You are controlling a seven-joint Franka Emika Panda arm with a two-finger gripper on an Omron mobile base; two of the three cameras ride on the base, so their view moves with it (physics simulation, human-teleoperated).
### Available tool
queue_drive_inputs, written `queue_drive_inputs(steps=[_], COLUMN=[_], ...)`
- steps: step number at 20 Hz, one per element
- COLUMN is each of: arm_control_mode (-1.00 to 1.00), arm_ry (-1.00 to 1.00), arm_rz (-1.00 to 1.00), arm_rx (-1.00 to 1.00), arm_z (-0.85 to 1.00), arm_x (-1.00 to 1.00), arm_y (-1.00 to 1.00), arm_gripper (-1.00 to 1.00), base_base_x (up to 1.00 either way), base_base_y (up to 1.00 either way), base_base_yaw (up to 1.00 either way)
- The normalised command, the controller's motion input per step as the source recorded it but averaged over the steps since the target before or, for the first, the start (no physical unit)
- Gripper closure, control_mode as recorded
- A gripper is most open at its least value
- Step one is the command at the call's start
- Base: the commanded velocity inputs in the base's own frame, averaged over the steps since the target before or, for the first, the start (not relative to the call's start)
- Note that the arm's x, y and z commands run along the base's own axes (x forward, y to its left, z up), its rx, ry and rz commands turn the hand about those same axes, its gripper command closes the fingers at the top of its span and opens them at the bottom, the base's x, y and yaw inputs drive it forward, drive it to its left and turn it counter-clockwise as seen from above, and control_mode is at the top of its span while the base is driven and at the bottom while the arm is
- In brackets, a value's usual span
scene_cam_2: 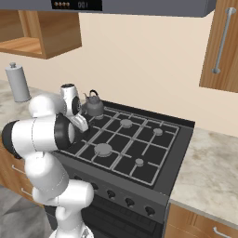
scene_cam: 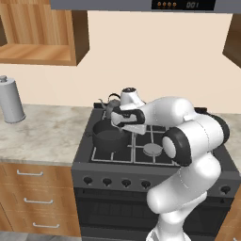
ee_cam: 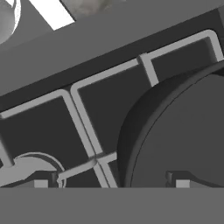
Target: Pick the kettle from the cabinet and place it on a stove burner. Then pick the pot from the counter and place it on another stove burner. Finally, turn both burners on.
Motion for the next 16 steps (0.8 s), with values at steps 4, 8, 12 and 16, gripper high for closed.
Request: queue_drive_inputs(steps=[4, 8, 12, 16], arm_control_mode=[-1.0, -1.0, -1.0, -1.0], arm_ry=[-0.01, 0.0, -0.01, -0.02], arm_rz=[0.04, 0.03, 0.03, 0.01], arm_rx=[0.0, 0.0, 0.0, 0.0], arm_z=[0.27, 0.25, 0.29, 0.28], arm_x=[-0.3, -0.32, -0.37, -0.4], arm_y=[0.0, 0.0, 0.09, 0.22], arm_gripper=[-1.0, -1.0, -1.0, -1.0], base_base_x=[0.0, 0.0, 0.0, 0.0], base_base_y=[0.0, 0.0, 0.0, 0.0], base_base_yaw=[0.0, 0.0, 0.0, 0.0])
